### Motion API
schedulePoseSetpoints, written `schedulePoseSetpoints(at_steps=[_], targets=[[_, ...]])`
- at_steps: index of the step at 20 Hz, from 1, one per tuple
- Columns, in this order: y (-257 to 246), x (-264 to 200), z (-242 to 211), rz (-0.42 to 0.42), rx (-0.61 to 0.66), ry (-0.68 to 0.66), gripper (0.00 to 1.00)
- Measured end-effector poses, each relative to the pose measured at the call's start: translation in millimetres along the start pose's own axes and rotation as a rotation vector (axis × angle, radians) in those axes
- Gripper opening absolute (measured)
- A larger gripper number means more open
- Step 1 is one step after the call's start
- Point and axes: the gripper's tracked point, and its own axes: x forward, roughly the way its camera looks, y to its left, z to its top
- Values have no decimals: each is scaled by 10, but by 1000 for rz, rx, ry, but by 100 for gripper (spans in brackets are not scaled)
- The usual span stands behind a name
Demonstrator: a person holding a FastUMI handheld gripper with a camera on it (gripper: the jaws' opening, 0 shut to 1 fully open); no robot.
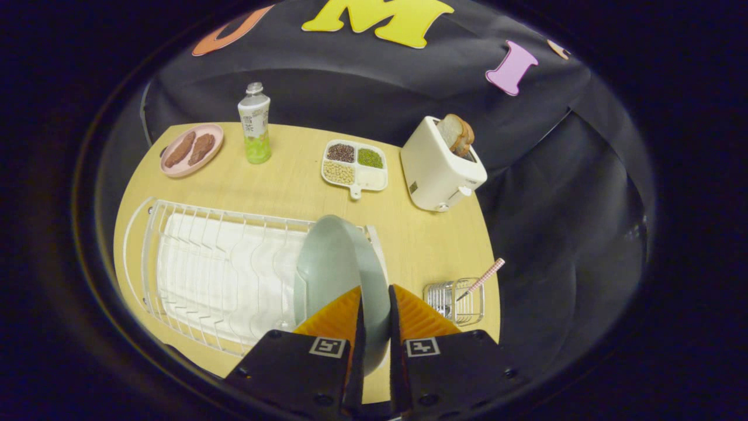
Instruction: Take the plate from the dish rack, then take the spoon from the basket and place it into the plate.
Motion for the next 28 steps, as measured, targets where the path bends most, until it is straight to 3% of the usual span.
schedulePoseSetpoints(at_steps=[6,11,15,17,22,28], targets=[[321,-231,-1,-242,-55,-130,22],[301,-334,16,-318,30,-166,22],[43,-543,79,-428,82,-252,22],[-61,-653,71,-437,118,-295,22],[-135,-842,-150,-258,193,-332,22],[-35,-1074,-806,114,282,-361,22]])
